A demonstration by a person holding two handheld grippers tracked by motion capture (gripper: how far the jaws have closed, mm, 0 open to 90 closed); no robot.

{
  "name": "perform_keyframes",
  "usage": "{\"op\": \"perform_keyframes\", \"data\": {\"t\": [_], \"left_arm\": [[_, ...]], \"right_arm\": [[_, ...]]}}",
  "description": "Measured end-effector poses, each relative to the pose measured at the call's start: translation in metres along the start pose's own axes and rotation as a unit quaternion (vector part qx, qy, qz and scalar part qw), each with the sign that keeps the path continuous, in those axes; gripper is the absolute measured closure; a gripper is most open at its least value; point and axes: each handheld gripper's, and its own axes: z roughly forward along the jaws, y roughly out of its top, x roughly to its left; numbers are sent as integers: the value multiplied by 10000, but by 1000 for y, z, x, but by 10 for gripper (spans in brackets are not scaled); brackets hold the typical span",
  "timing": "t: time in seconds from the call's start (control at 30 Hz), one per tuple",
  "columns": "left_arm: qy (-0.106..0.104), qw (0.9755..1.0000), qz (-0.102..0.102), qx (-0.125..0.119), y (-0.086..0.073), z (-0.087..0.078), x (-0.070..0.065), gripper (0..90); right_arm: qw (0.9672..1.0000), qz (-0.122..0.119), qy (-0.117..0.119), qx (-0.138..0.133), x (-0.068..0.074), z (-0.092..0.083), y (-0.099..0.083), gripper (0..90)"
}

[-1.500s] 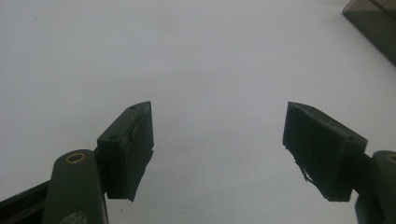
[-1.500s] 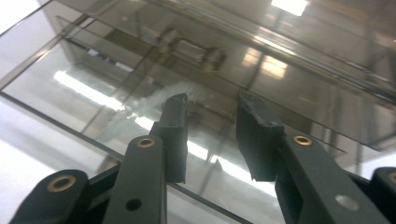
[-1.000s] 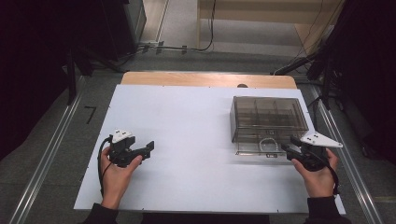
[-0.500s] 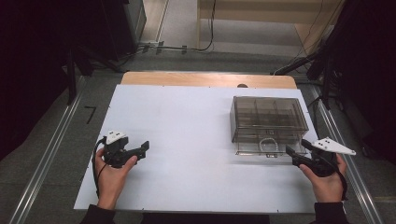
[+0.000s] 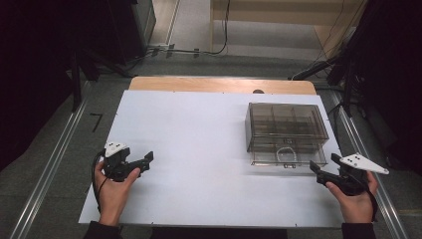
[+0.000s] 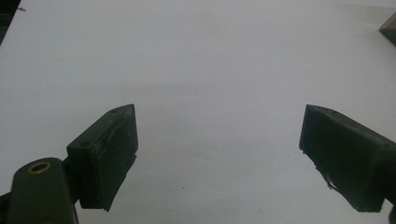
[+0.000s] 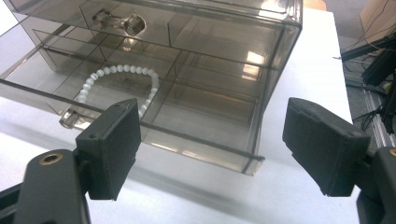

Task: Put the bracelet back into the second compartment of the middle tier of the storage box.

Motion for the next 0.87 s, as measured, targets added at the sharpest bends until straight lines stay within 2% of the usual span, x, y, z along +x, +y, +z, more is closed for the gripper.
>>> {"op": "perform_keyframes", "data": {"t": [0.2,0.3,0.6,0.87], "left_arm": [[28,10000,-5,-19,-3,-3,1,114],[18,10000,-74,-63,-4,-4,2,114],[86,9993,-22,-356,-6,-12,1,113],[79,9993,-22,-355,-7,-13,-1,107]], "right_arm": [[10000,-10,-26,27,-1,-5,-6,170],[10000,10,-51,68,-3,-5,-9,171],[9999,69,-98,70,-7,-10,-15,171],[9999,81,-107,79,-9,-13,-18,171]]}}
